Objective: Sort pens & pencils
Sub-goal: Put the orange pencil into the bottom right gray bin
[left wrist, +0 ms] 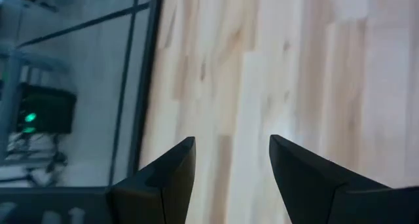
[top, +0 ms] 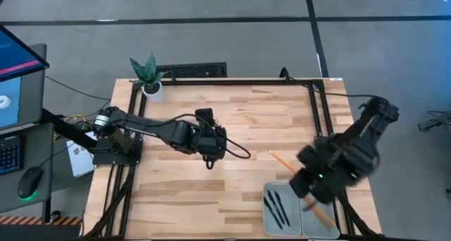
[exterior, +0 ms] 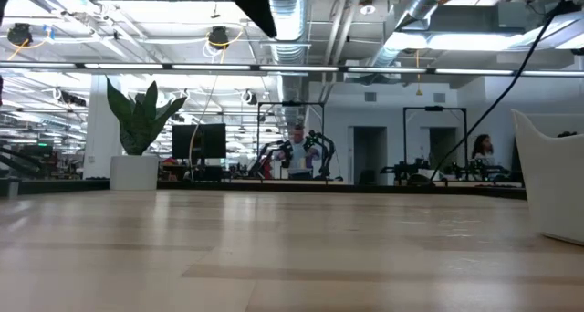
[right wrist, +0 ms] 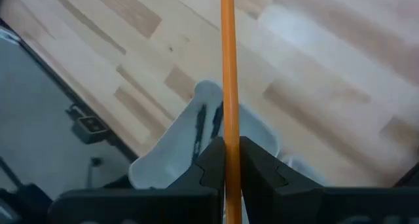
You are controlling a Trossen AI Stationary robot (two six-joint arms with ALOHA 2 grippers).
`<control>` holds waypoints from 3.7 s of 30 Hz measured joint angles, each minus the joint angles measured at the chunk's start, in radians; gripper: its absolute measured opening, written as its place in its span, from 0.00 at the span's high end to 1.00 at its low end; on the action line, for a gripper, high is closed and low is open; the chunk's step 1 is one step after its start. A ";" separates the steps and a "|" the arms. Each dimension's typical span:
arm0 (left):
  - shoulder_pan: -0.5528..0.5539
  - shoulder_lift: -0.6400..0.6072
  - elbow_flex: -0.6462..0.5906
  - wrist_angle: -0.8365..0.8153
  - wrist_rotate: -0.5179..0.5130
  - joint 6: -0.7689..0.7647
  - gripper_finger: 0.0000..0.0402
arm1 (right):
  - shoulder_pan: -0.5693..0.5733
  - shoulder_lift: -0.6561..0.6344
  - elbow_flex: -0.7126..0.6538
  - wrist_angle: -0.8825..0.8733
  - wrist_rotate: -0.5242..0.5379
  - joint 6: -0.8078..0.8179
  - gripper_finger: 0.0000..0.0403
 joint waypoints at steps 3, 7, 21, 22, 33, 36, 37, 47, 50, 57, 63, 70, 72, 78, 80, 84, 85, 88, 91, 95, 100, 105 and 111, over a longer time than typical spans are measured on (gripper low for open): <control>0.000 0.000 -0.044 0.089 0.013 0.015 0.53 | 0.118 0.011 0.000 -0.013 0.068 0.186 0.87; 0.004 0.000 -0.077 0.142 0.014 0.010 0.53 | 0.249 0.042 0.000 -0.046 0.093 0.406 0.87; 0.022 0.003 -0.083 0.162 0.038 -0.013 0.53 | 0.391 0.244 0.000 0.139 -0.082 0.670 0.87; 0.022 0.003 -0.083 0.162 0.038 -0.011 0.53 | 0.391 0.254 -0.001 0.139 -0.087 0.675 0.87; 0.024 0.003 -0.083 0.162 0.065 0.010 0.53 | 0.410 0.251 0.002 -0.023 -0.150 0.677 0.87; 0.024 0.003 -0.083 0.165 0.065 -0.023 0.53 | 0.429 0.231 0.002 -0.068 -0.166 0.676 0.87; 0.024 0.003 -0.083 0.168 0.064 -0.042 0.53 | 0.438 0.228 0.002 -0.068 -0.166 0.677 0.87; 0.026 0.004 -0.083 0.245 0.064 -0.188 0.53 | 0.541 0.247 0.002 -0.019 -0.173 0.677 0.87; 0.026 0.004 -0.083 0.246 0.059 -0.228 0.53 | 0.563 0.247 0.002 0.008 -0.171 0.678 0.87; 0.026 0.004 -0.083 0.261 0.056 -0.285 0.53 | 0.585 0.246 -0.018 -0.018 -0.167 0.677 0.87; 0.026 0.004 -0.083 0.261 0.058 -0.291 0.53 | 0.590 0.243 -0.120 0.149 -0.166 0.677 0.87; 0.026 0.004 -0.083 0.261 0.063 -0.292 0.53 | 0.589 0.248 -0.201 0.187 -0.152 0.673 0.87; 0.026 0.004 -0.083 0.260 0.063 -0.293 0.53 | 0.587 0.249 -0.226 0.231 -0.157 0.673 0.87; 0.026 0.004 -0.083 0.260 0.064 -0.299 0.53 | 0.581 0.245 -0.296 0.298 -0.163 0.666 0.87; 0.026 0.004 -0.083 0.259 0.065 -0.299 0.53 | 0.577 0.248 -0.306 0.282 -0.162 0.668 0.87; 0.026 0.004 -0.083 0.259 0.065 -0.299 0.53 | 0.576 0.248 -0.343 0.298 -0.161 0.665 0.87; 0.026 0.004 -0.083 0.259 0.065 -0.299 0.53 | 0.576 0.245 -0.357 0.315 -0.162 0.661 0.87; 0.026 0.004 -0.083 0.259 0.065 -0.299 0.53 | 0.576 0.241 -0.391 0.350 -0.164 0.654 0.87; 0.026 0.004 -0.083 0.259 0.065 -0.299 0.53 | 0.576 0.242 -0.399 0.344 -0.164 0.655 0.87; 0.026 0.004 -0.083 0.259 0.065 -0.299 0.53 | 0.576 0.244 -0.401 0.340 -0.163 0.656 0.87; 0.026 0.004 -0.083 0.260 0.065 -0.299 0.53 | 0.576 0.244 -0.428 0.355 -0.170 0.651 0.87; 0.026 0.004 -0.083 0.260 0.065 -0.299 0.53 | 0.568 0.244 -0.460 0.367 -0.191 0.637 0.87; 0.026 0.004 -0.083 0.260 0.064 -0.299 0.53 | 0.544 0.251 -0.499 0.382 -0.231 0.573 0.87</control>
